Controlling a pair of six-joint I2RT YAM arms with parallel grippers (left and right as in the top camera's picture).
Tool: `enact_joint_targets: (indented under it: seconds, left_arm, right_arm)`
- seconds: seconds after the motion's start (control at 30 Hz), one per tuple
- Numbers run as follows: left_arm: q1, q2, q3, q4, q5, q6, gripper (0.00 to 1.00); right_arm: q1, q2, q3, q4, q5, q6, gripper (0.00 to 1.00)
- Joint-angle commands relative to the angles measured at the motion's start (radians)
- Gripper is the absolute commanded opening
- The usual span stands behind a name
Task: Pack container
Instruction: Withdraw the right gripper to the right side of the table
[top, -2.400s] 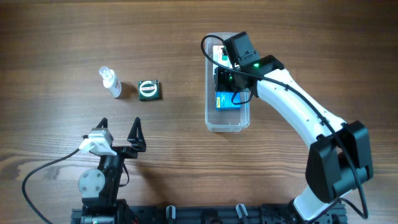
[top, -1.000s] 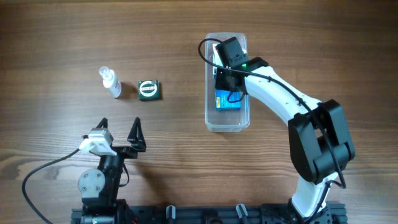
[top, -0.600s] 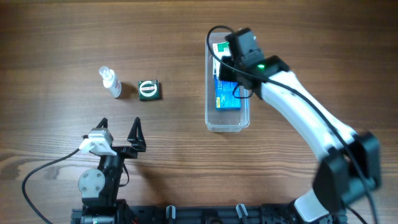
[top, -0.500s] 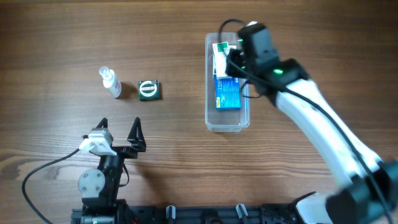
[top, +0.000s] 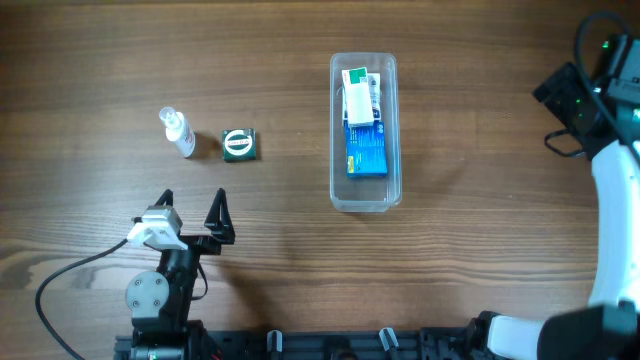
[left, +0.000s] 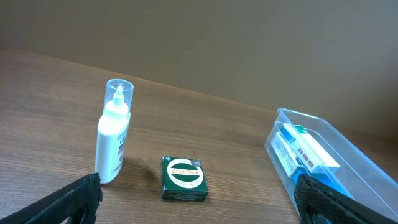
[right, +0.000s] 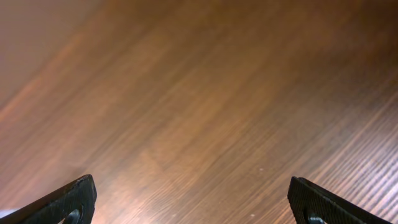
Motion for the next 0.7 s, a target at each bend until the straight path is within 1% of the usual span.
enact_joint_targets:
  seconds: [0.0,0.2,0.5,0.57,0.63,0.67]
  left_arm:
    - [0.008,-0.010,-0.005,-0.006,-0.010,-0.010,1.00]
    - [0.008,-0.010,-0.005,-0.006,-0.010,-0.010,1.00]
    - [0.008,-0.010,-0.005,-0.002,-0.010,-0.010,1.00]
    - [0.008,-0.010,-0.005,0.032,0.002,-0.022,1.00]
    - [0.008,-0.010,-0.005,0.116,0.053,-0.020,1.00]
    - [0.008,-0.010,-0.003,0.166,0.090,0.001,1.00]
  right_arm:
    - [-0.058,0.101,0.000,0.013,-0.138,0.004,1.00]
    - [-0.070,0.225,0.000,0.030,-0.148,0.003,1.00]
    - [-0.070,0.249,0.000,0.030,-0.148,0.003,1.00]
    - [-0.070,0.249,0.000,0.030,-0.148,0.003,1.00]
    - [-0.070,0.249,0.000,0.030,-0.148,0.003,1.00]
    - [-0.070,0.249,0.000,0.030,-0.148,0.003,1.00]
